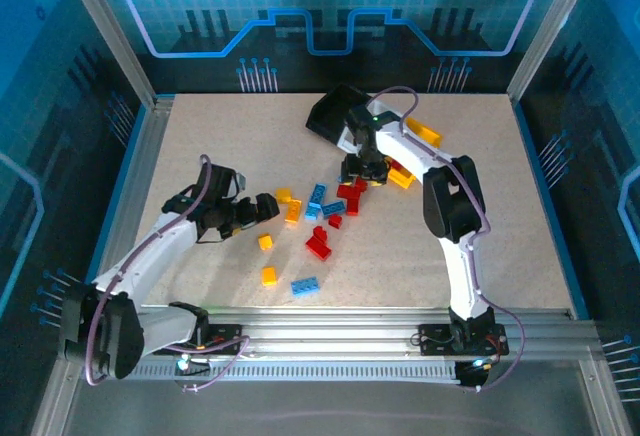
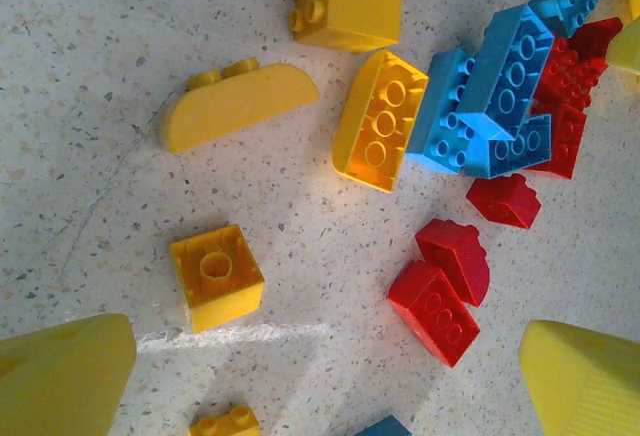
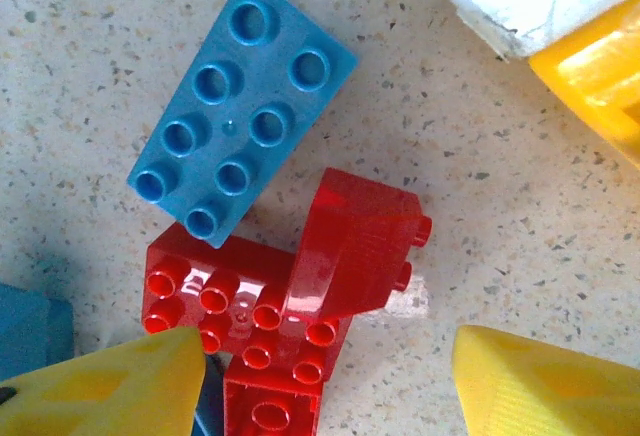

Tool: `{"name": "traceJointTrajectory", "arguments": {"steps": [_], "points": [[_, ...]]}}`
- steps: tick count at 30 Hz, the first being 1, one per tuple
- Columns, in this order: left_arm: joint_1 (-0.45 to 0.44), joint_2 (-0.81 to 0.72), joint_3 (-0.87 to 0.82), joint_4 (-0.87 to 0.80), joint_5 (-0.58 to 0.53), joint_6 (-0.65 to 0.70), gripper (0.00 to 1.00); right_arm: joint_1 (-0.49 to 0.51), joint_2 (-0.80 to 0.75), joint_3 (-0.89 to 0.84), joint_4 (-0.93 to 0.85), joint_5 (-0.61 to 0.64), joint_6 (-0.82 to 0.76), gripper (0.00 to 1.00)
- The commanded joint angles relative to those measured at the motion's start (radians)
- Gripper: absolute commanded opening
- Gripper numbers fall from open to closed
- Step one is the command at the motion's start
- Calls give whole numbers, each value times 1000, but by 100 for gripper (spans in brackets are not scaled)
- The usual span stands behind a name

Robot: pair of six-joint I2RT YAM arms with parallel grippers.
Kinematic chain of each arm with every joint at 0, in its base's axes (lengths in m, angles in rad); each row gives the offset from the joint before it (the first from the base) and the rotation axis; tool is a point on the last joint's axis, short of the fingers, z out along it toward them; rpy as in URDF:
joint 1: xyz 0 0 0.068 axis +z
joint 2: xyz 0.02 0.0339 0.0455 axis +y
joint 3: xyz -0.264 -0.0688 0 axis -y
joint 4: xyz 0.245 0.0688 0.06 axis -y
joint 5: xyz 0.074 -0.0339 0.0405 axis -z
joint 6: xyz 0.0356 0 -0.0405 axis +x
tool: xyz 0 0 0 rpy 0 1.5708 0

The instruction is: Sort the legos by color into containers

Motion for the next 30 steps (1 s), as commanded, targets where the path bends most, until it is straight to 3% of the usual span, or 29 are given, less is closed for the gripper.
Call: {"name": "traceJointTrajectory", "arguments": {"steps": [1, 8, 19, 30], "points": [[7, 13, 21, -13, 5, 19, 99, -20, 41, 44, -52, -2, 10, 65], [11, 13, 21, -17, 5, 18, 99, -40, 75, 53, -44, 8, 16, 57], [17, 5, 40, -57, 1, 34, 99, -45, 128, 65, -26, 5, 15, 53], [17, 1, 44, -65, 0, 27, 99, -49, 115, 70, -19, -2, 4, 38]]}}
